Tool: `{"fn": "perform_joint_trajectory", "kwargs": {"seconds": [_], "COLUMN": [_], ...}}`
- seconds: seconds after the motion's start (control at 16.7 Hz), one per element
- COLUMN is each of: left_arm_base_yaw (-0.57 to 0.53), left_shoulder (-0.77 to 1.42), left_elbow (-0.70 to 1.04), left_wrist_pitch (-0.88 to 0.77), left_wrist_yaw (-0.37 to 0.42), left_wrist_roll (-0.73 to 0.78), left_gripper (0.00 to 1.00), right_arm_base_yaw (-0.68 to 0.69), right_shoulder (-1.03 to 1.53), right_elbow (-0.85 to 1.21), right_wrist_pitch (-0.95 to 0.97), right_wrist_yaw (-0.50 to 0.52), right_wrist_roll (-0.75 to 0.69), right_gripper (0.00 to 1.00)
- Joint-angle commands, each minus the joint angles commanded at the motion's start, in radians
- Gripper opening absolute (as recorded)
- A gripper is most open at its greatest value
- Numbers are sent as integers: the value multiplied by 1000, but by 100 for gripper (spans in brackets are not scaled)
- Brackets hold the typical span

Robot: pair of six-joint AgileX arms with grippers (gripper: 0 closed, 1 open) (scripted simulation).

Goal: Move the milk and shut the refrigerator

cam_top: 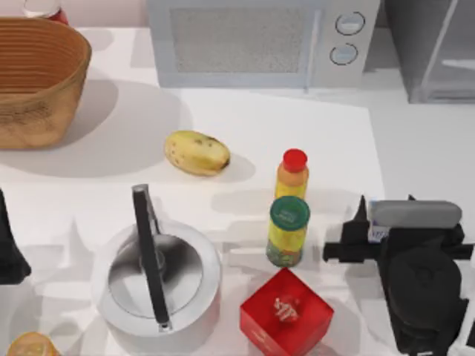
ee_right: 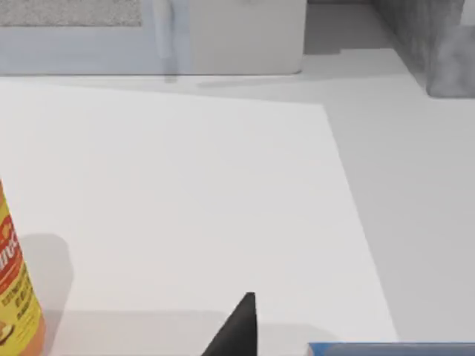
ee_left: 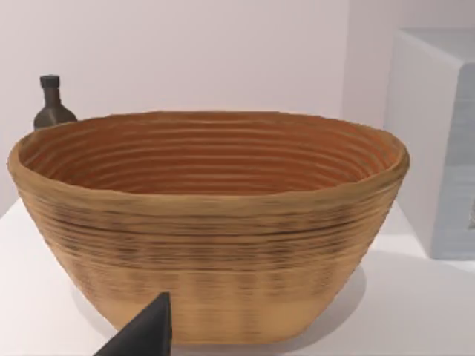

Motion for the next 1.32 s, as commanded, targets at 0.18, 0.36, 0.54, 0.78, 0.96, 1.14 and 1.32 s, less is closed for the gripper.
{"fn": "perform_joint_trajectory", "kwargs": {"seconds": [0.18, 0.36, 0.54, 0.78, 0.96, 1.14, 1.32], "left_arm_base_yaw": [0, 0, 0, 0, 0, 0, 0], "left_shoulder": [0, 0, 0, 0, 0, 0, 0], "left_elbow": [0, 0, 0, 0, 0, 0, 0], "left_wrist_pitch": [0, 0, 0, 0, 0, 0, 0], "left_wrist_yaw": [0, 0, 0, 0, 0, 0, 0], "left_wrist_roll": [0, 0, 0, 0, 0, 0, 0], "left_gripper": [100, 100, 100, 100, 100, 100, 100], "right_arm_base_yaw": [0, 0, 0, 0, -2, -43, -74], "right_shoulder": [0, 0, 0, 0, -4, -63, -160], "right_elbow": [0, 0, 0, 0, -2, -10, -7], "right_wrist_pitch": [0, 0, 0, 0, 0, 13, -27], "right_wrist_yaw": [0, 0, 0, 0, 2, 30, 44], "right_wrist_roll": [0, 0, 0, 0, 3, 42, 71], "right_gripper": [25, 2, 0, 0, 0, 0, 0]}}
